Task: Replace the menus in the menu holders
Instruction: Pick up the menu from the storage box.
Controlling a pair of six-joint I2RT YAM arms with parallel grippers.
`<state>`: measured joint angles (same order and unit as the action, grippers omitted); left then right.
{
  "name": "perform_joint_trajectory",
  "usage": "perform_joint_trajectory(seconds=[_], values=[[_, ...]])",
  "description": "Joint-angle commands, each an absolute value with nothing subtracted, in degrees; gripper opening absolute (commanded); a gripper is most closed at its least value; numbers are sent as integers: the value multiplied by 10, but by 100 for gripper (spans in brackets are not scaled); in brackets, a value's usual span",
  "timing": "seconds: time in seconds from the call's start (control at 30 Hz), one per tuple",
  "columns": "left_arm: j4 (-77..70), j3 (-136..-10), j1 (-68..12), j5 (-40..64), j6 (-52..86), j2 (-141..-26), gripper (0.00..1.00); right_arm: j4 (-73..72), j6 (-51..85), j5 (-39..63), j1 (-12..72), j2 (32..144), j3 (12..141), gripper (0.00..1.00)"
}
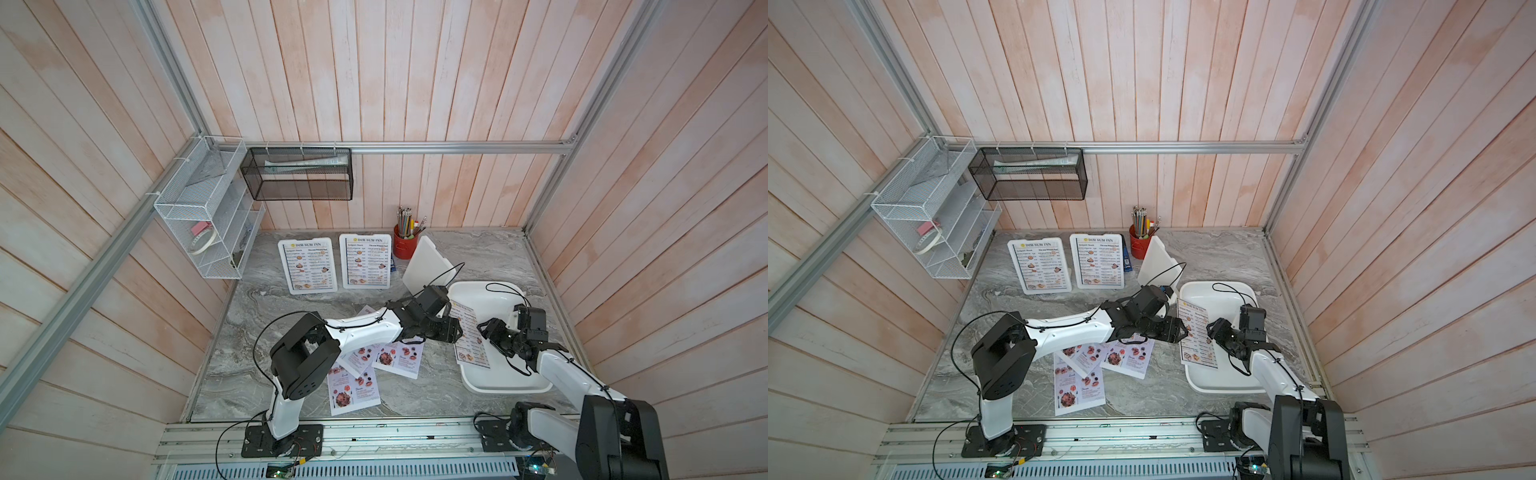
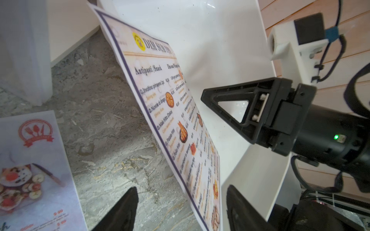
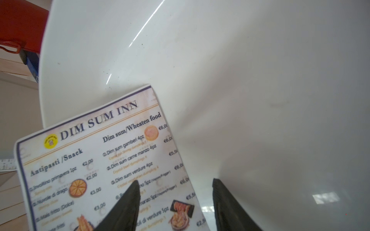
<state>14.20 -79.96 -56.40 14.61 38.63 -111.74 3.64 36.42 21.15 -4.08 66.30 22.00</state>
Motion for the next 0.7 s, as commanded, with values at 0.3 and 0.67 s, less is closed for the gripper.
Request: perform_joint_trajectory(seconds=[0.3, 0.67], values=[[140, -822, -558, 142, 391, -1143, 62, -40, 384, 302, -44, 702, 174, 59], [113, -813, -554, 135, 399, -1130, 52, -62, 416, 343, -43, 681, 164, 56]])
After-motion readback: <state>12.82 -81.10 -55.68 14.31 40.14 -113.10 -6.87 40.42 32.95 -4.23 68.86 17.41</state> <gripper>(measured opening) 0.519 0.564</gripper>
